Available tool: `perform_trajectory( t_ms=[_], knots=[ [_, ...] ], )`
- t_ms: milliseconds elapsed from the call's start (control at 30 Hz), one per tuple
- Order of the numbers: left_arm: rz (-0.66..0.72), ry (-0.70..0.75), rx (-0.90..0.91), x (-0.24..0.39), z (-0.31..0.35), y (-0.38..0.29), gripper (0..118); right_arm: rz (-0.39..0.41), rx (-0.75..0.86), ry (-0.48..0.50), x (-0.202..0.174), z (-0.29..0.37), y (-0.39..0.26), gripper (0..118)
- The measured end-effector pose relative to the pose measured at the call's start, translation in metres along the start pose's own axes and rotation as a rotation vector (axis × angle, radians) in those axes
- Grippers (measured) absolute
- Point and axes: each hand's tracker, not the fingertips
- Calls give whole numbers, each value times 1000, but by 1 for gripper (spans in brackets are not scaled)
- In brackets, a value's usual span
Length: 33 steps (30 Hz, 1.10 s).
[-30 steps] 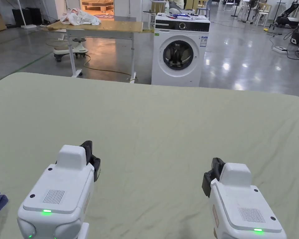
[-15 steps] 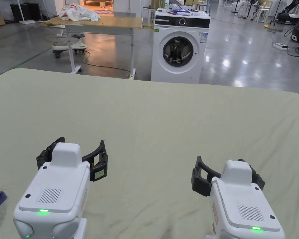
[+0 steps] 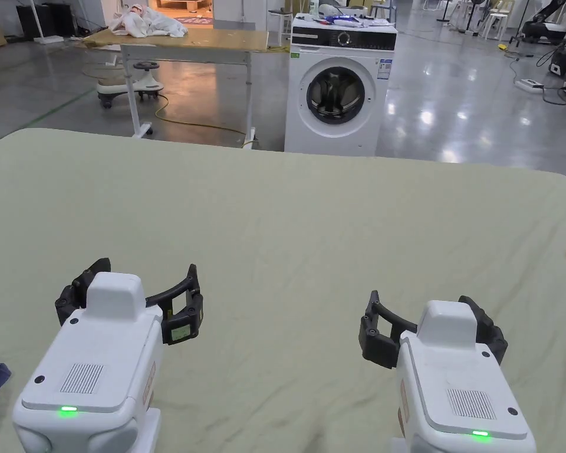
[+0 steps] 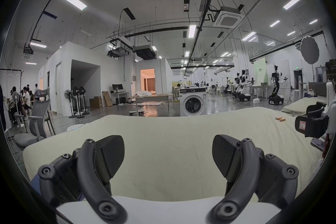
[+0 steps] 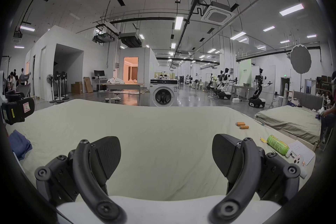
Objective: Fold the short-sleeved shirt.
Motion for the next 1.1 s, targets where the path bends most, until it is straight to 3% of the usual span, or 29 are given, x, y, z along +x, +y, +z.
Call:
perform_trajectory(
  t_ms=[100,167,367,867,967,1100],
  knots=[
    [12,29,-36,-1,-4,0,100,-9,4,27,0,-1,-1,106],
    [4,37,-50,-2,-7,-1,100,-68,-6,68,3,-1,-1,106],
    [1,34,-52,-6,-5,0,105,-61,-46,-42,-5,-6,-1,107],
    [2,-4,-64,-5,-4,2,107,-194,-181,55,0,-14,16,106],
    [17,0,-76,-7,-5,0,107,-251,-240,0,0,-15,23,106],
    [36,-1,-89,-9,-5,0,107,-217,-260,-39,-3,-20,27,106]
  ],
)
